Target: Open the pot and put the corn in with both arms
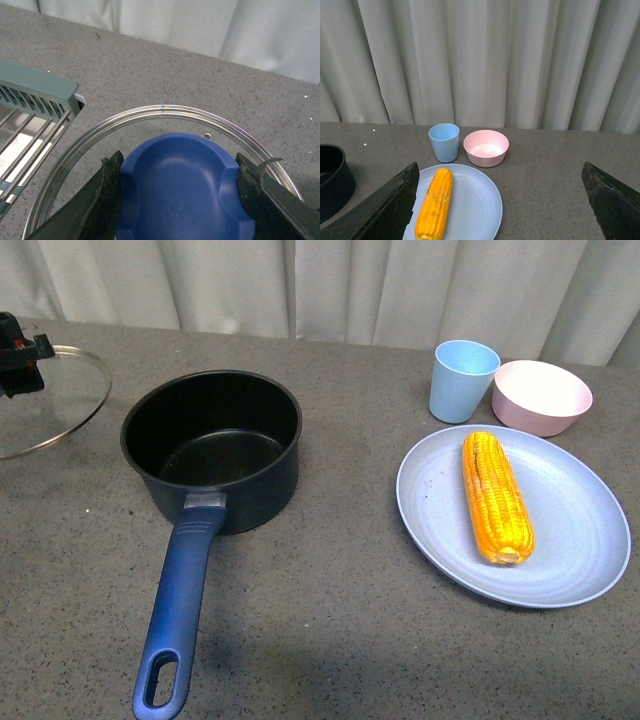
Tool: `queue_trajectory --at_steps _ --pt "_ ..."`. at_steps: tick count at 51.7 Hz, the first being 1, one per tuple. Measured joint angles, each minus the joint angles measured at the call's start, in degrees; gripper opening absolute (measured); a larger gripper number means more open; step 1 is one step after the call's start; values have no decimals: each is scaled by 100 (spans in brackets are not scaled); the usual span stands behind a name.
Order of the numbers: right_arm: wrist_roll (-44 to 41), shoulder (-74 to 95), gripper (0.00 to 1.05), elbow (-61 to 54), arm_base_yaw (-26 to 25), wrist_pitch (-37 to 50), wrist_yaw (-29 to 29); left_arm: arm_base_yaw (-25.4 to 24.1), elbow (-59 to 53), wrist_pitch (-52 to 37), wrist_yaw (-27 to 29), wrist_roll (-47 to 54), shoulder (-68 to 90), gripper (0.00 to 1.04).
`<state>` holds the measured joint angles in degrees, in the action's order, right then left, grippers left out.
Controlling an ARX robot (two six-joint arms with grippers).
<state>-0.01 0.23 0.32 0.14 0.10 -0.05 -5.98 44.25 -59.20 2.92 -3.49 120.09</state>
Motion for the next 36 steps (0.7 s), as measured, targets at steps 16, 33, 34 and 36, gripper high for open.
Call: queue_trajectory --at_steps 16,33,34,36 --pt "0 2 95 0 0 0 0 -83 109 -529 -9 -59 800 58" --pt "0 0 95 0 0 0 0 -63 184 -570 9 7 1246 58" --pt "0 2 95 0 0 0 -2 -59 184 -570 11 11 1257 58" --pt "0 2 95 0 0 0 -2 -50 186 -570 17 37 1276 58"
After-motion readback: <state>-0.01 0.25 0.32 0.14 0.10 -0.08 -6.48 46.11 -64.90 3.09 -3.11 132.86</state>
